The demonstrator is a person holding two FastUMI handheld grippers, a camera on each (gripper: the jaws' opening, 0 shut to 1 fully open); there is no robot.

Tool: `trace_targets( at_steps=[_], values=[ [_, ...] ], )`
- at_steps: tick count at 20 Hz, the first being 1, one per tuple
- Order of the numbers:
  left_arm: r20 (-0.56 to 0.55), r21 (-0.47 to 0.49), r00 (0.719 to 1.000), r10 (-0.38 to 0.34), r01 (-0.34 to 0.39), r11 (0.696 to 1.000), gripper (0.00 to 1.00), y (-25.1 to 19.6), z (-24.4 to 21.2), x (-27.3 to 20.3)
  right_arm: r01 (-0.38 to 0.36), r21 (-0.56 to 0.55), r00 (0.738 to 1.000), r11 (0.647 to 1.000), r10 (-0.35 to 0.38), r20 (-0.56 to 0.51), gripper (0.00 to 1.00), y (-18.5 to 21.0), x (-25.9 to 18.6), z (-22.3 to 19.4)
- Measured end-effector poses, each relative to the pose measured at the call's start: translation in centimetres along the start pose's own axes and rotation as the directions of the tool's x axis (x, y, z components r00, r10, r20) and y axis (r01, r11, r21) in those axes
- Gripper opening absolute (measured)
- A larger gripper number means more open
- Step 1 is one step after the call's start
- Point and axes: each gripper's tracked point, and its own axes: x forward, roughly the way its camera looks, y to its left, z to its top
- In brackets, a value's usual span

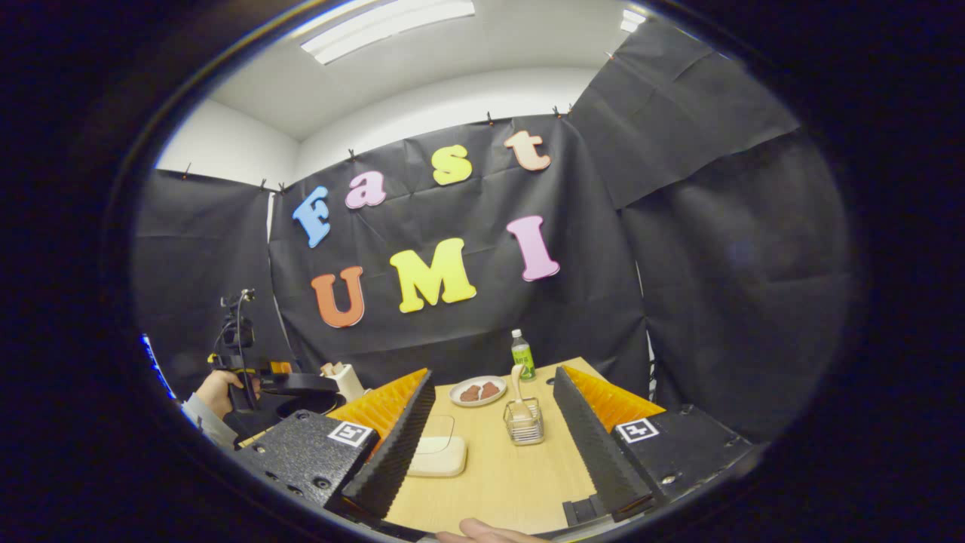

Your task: Close the left gripper, press the button to open the rice cooker; take a wooden spoon from the chopstick holder with the right hand, scoop a spoonful of rice and pour it into the rice cooker, then put the wooden spoon back into the chopstick holder.

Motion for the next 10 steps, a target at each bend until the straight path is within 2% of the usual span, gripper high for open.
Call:
trace_targets(
  at_steps=[6, 7, 8, 9, 10],
  values=[
    [-0.158, 0.011, 0.987, -0.014, 0.016, 1.0, 1.0, 0.0, -3.9, -0.4, -0.049, -0.034, 0.999, 0.998, 0.049, -0.023, 1.0, 2.6, 0.1, -1.2],
    [-0.194, 0.015, 0.981, -0.015, 0.019, 1.0, 1.0, 0.0, -4.9, -0.5, -0.054, -0.035, 0.998, 0.998, 0.053, -0.027, 0.92, 2.8, 0.1, -1.3],
    [-0.228, 0.024, 0.974, -0.014, 0.02, 1.0, 1.0, -0.1, -5.8, -0.7, -0.057, -0.036, 0.998, 0.998, 0.056, -0.027, 1.0, 3.1, 0.1, -1.3],
    [-0.261, 0.03, 0.965, -0.012, 0.02, 0.999, 1.0, 0.0, -6.5, -1.0, -0.059, -0.038, 0.998, 0.997, 0.058, -0.024, 0.92, 3.2, 0.1, -1.2],
    [-0.255, 0.036, 0.967, -0.009, 0.019, 0.999, 1.0, 0.1, -6.2, -1.2, -0.061, -0.041, 0.998, 0.997, 0.06, -0.022, 0.92, 3.3, 0.1, -1.3]
  ],
)
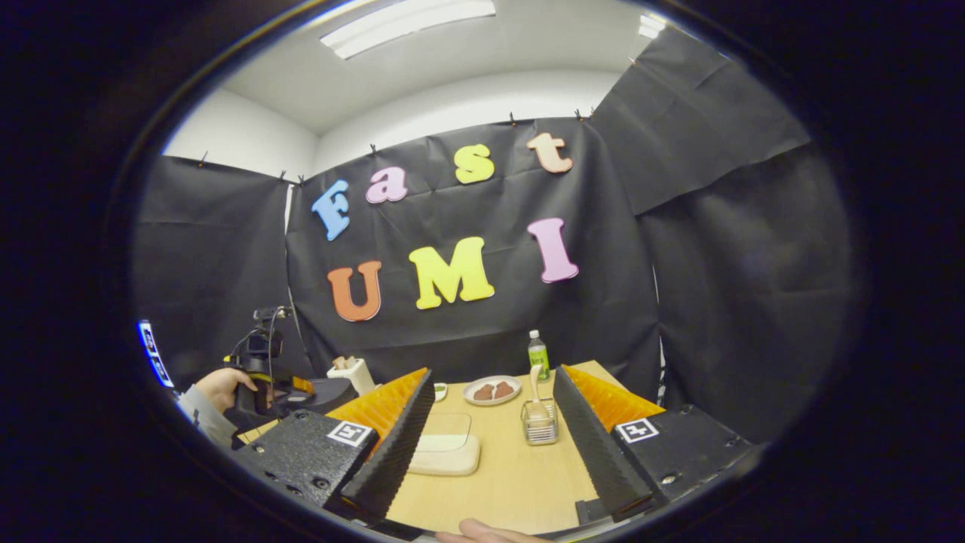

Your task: Close the left gripper, press the button to open the rice cooker; take a wooden spoon from the chopstick holder with the right hand, scoop a spoonful of rice and pour it into the rice cooker, then put the wooden spoon back into the chopstick holder.

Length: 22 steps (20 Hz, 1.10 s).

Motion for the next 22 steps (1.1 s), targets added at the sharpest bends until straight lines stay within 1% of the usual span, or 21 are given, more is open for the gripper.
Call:
trace_targets(
  at_steps=[1, 2, 3, 4, 5, 6, 7, 8, 9, 11, 13, 14, 15, 16, 17, 18, 19, 20, 21, 22],
  values=[
    [-0.003, 0.003, 1.0, 0.001, -0.001, 1.0, 1.0, 0.1, -0.2, 0.0, -0.002, -0.004, 1.0, 1.0, 0.002, 0.001, 1.0, 0.1, 0.0, 0.0],
    [-0.003, -0.007, 1.0, 0.004, -0.004, 1.0, 0.99, 0.3, -0.2, -0.6, -0.006, -0.009, 1.0, 1.0, 0.006, 0.001, 1.0, 0.3, -0.1, 0.0],
    [-0.005, -0.015, 1.0, 0.009, -0.009, 1.0, 1.0, 0.3, -0.5, -1.1, -0.01, -0.013, 1.0, 1.0, 0.01, 0.0, 0.92, 0.4, -0.1, -0.1],
    [-0.003, -0.006, 1.0, 0.008, -0.008, 1.0, 1.0, 0.2, -0.9, -1.6, -0.012, -0.017, 1.0, 1.0, 0.012, -0.002, 0.92, 0.4, -0.2, -0.2],
    [0.003, 0.001, 1.0, 0.005, -0.005, 1.0, 1.0, -0.1, -1.4, -2.2, -0.015, -0.022, 1.0, 1.0, 0.015, -0.003, 1.0, 0.6, -0.2, -0.3],
    [0.006, 0.001, 1.0, 0.002, -0.002, 1.0, 1.0, -0.3, -1.8, -2.6, -0.022, -0.028, 1.0, 0.999, 0.022, 0.001, 0.92, 0.9, -0.4, -0.2],
    [0.015, 0.002, 1.0, 0.0, 0.0, 1.0, 1.0, -0.3, -1.9, -3.0, -0.028, -0.033, 1.0, 0.999, 0.028, 0.001, 1.0, 1.2, -0.5, -0.2],
    [0.022, 0.003, 1.0, -0.002, 0.002, 1.0, 1.0, -0.4, -2.1, -3.3, -0.036, -0.04, 0.999, 0.999, 0.036, 0.001, 0.92, 1.5, -0.6, -0.4],
    [0.033, 0.002, 0.999, -0.002, 0.001, 1.0, 1.0, -0.5, -2.3, -3.6, -0.043, -0.048, 0.999, 0.998, 0.043, 0.004, 1.0, 1.7, -0.7, -0.3],
    [0.068, -0.013, 0.998, 0.013, -0.012, 1.0, 1.0, -0.5, -2.5, -3.9, -0.043, -0.058, 0.999, 0.997, 0.043, 0.006, 1.0, 2.0, -0.7, -0.3],
    [0.127, -0.007, 0.991, 0.033, -0.032, 0.999, 1.0, -0.6, -2.8, -3.8, -0.034, -0.065, 0.999, 0.997, 0.034, 0.007, 1.0, 1.9, -0.8, -0.4],
    [0.153, -0.009, 0.987, 0.038, -0.037, 0.999, 1.0, -0.6, -2.8, -3.8, -0.035, -0.069, 0.999, 0.997, 0.036, 0.008, 0.92, 2.1, -0.9, -0.3],
    [0.179, -0.017, 0.983, 0.041, -0.038, 0.999, 1.0, -0.7, -2.9, -3.8, -0.038, -0.071, 0.999, 0.997, 0.038, 0.008, 1.0, 2.2, -1.0, -0.3],
    [0.193, -0.023, 0.98, 0.04, -0.036, 0.999, 1.0, -0.7, -2.9, -3.7, -0.039, -0.073, 0.999, 0.997, 0.04, 0.011, 1.0, 2.2, -1.1, -0.2],
    [0.211, -0.025, 0.977, 0.037, -0.032, 0.999, 1.0, -0.8, -3.2, -3.7, -0.037, -0.074, 0.999, 0.997, 0.038, 0.012, 0.92, 2.1, -1.1, -0.2],
    [0.211, -0.022, 0.977, 0.033, -0.029, 0.999, 1.0, -1.1, -3.6, -3.3, -0.033, -0.072, 0.999, 0.997, 0.034, 0.013, 1.0, 1.8, -1.1, -0.3],
    [0.211, -0.02, 0.977, 0.033, -0.03, 0.999, 1.0, -1.0, -4.2, -3.4, -0.029, -0.068, 0.999, 0.997, 0.03, 0.014, 1.0, 1.7, -1.1, -0.2],
    [0.245, -0.029, 0.969, 0.031, -0.024, 0.999, 1.0, -1.0, -3.6, -3.7, -0.023, -0.064, 1.0, 0.998, 0.024, 0.013, 1.0, 1.5, -1.1, -0.3],
    [0.252, -0.026, 0.967, 0.032, -0.026, 0.999, 1.0, -1.1, -3.8, -3.4, -0.017, -0.063, 1.0, 0.998, 0.018, 0.013, 1.0, 1.3, -1.0, -0.3],
    [0.276, -0.01, 0.961, 0.034, -0.032, 0.999, 0.99, -1.0, -3.6, -3.5, -0.012, -0.063, 1.0, 0.998, 0.013, 0.012, 1.0, 1.2, -0.9, -0.2]
  ],
)
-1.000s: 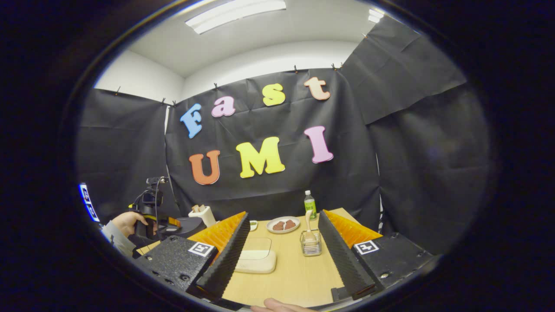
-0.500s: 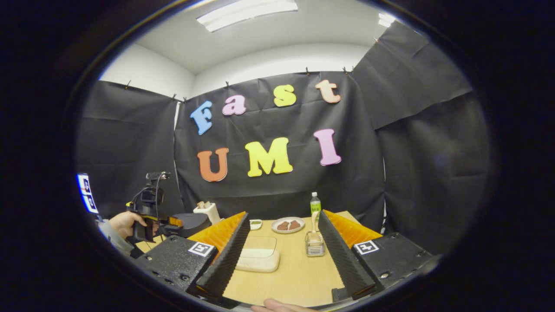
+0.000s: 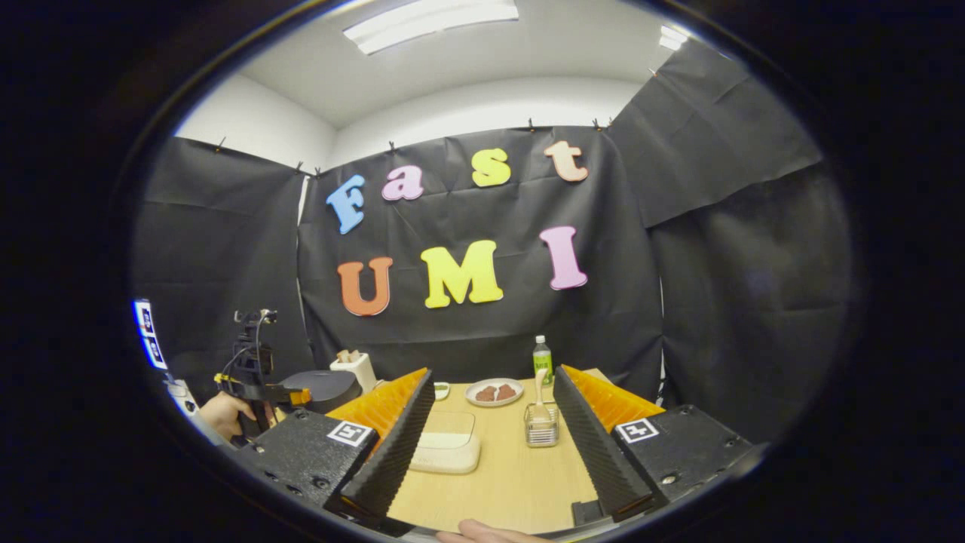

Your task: Close the left gripper, press the button to open the rice cooker; take a wooden spoon from the chopstick holder with the right hand, scoop a spoonful of rice and pour it into the rice cooker, then put the wooden spoon back into the chopstick holder.

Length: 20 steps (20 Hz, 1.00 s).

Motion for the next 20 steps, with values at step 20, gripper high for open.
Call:
trace_targets(
  at_steps=[20],
  values=[
    [0.196, -0.039, 0.975, -0.101, 0.111, 0.993, 0.95, -4.9, 4.5, -12.4, 0.024, 0.011, 1.0, 1.0, -0.024, -0.008, 1.0, -1.1, 1.2, -0.6]
  ],
)
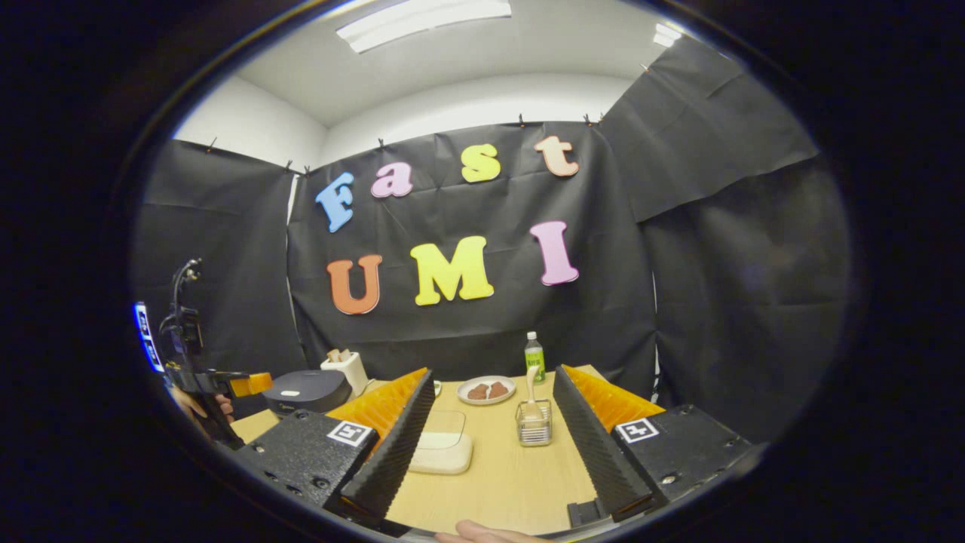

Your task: Close the left gripper, press the button to open the rice cooker; take a wooden spoon from the chopstick holder with the right hand, scoop a spoonful of rice and pour it into the rice cooker, then put the wooden spoon back into the chopstick holder.

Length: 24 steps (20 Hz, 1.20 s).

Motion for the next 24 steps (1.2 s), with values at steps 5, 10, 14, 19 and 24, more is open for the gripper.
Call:
trace_targets(
  at_steps=[5, 10, 14, 19, 24],
  values=[
    [0.04, 0.038, 0.999, -0.015, 0.014, 0.999, 0.95, -1.2, 0.8, -2.5, -0.014, 0.009, 0.999, 1.0, 0.015, -0.036, 1.0, 0.7, 0.7, -1.0],
    [0.119, 0.058, 0.991, -0.059, 0.052, 0.997, 0.95, -3.1, 2.6, -5.5, -0.014, -0.005, 0.999, 1.0, 0.014, -0.031, 0.92, 0.9, 0.2, -1.1],
    [0.181, 0.113, 0.978, -0.104, 0.084, 0.99, 0.95, -4.7, 3.7, -7.9, -0.007, -0.014, 1.0, 1.0, 0.006, -0.017, 0.92, 0.7, -0.2, -0.6],
    [0.191, 0.121, 0.976, -0.099, 0.077, 0.99, 0.95, -5.1, 3.0, -8.7, 0.004, -0.024, 1.0, 1.0, -0.004, -0.013, 0.92, 0.3, -0.6, -0.5],
    [0.191, 0.089, 0.973, -0.132, 0.117, 0.989, 0.95, -5.4, 2.3, -8.9, -0.032, -0.034, 0.999, 0.999, 0.031, -0.022, 1.0, 1.5, -0.7, -0.9]
  ],
)
